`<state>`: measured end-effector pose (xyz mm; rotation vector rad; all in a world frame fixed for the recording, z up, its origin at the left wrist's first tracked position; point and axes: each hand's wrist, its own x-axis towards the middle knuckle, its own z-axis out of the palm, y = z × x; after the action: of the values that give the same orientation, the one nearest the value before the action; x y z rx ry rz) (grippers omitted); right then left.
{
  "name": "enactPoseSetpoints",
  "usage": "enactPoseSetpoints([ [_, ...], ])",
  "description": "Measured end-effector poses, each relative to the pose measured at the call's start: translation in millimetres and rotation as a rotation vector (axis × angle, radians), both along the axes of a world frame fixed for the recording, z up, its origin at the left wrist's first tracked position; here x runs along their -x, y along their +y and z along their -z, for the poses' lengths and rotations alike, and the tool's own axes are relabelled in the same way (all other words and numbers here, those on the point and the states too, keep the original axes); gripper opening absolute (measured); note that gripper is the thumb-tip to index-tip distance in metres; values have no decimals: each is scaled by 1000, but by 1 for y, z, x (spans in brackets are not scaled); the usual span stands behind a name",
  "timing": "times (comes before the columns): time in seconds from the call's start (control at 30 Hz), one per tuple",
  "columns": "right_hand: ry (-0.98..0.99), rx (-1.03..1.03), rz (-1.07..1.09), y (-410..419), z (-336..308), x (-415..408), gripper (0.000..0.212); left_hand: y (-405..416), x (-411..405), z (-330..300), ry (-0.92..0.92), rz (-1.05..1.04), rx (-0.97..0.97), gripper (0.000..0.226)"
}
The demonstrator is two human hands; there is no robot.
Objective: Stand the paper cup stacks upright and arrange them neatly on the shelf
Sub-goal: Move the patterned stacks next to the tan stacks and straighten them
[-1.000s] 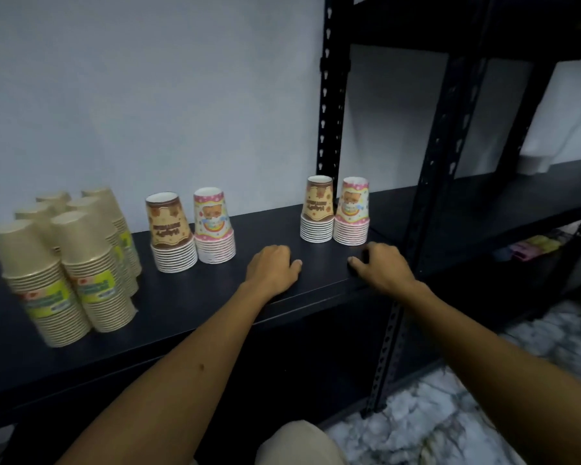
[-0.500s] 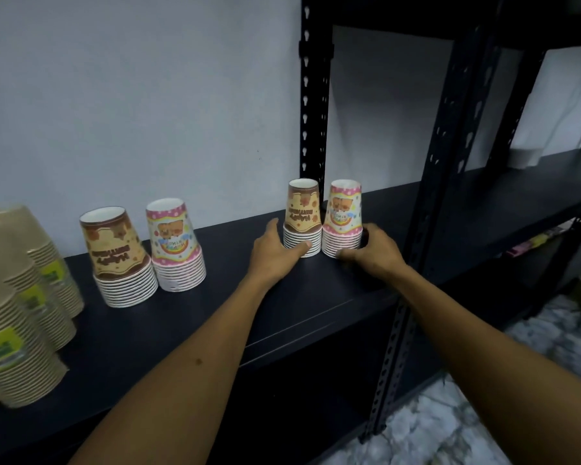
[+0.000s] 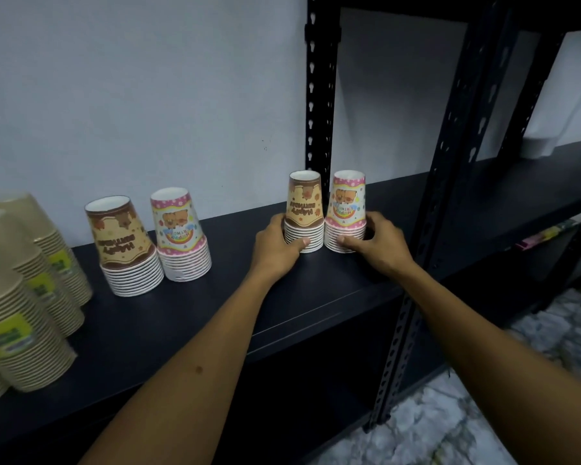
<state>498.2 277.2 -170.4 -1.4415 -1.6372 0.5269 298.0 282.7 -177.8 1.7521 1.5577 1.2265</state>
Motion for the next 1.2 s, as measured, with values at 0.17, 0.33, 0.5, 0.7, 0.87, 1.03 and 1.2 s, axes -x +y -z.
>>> enactPoseSetpoints([
  [0.17, -16, 18, -27, -18, -2, 8, 68, -24, 6, -2, 9, -18, 8, 58],
  [0.33, -22, 22, -97, -39, -4, 25, 66, -57, 25, -4, 24, -67, 21, 59],
  [0.5, -25, 34, -181, -62, -4, 56, 66, -99, 54, -3, 9, -177, 15, 58],
  [0.7, -51, 6, -258, -84, 2, 113, 64, -151, 94, -2, 41, -348, 30, 59],
  [0.87, -89, -19, -295, -95, 3, 153, 64, -178, 122, -5, 84, -478, 62, 50],
  [1.03, -110, -15, -334, -97, -1, 176, 65, -185, 134, -8, 85, -557, 97, 54],
  [1.2, -96, -6, -365, -94, -4, 184, 63, -183, 134, -9, 53, -605, 80, 54],
])
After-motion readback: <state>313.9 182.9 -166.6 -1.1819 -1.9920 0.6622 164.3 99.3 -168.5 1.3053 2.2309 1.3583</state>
